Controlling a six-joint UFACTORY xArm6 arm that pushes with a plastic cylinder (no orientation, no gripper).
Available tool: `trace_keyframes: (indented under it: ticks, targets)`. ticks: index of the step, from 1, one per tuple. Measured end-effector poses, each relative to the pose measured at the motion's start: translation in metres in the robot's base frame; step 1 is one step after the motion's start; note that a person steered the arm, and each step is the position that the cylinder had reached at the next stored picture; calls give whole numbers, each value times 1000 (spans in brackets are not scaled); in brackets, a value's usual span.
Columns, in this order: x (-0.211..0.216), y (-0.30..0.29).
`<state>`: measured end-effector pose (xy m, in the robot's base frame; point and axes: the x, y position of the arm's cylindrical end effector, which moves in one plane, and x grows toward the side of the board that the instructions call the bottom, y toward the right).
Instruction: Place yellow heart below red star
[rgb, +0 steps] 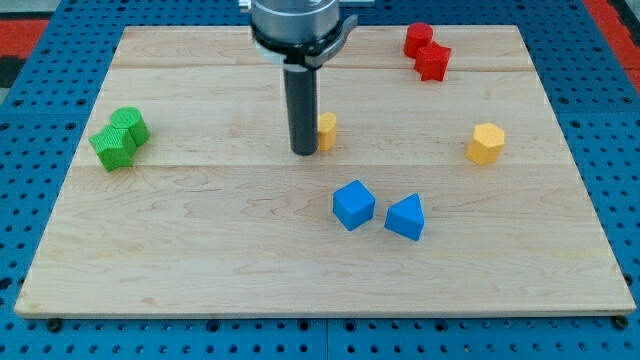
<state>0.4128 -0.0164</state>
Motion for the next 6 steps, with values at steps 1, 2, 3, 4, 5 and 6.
trace_keyframes:
  ticks: [1,2,3,4,5,6]
  targets:
    - [-5,7]
    - [-10,2]
    - [-11,-3]
    - [-11,-3]
    - [-28,4]
    - [-50,25]
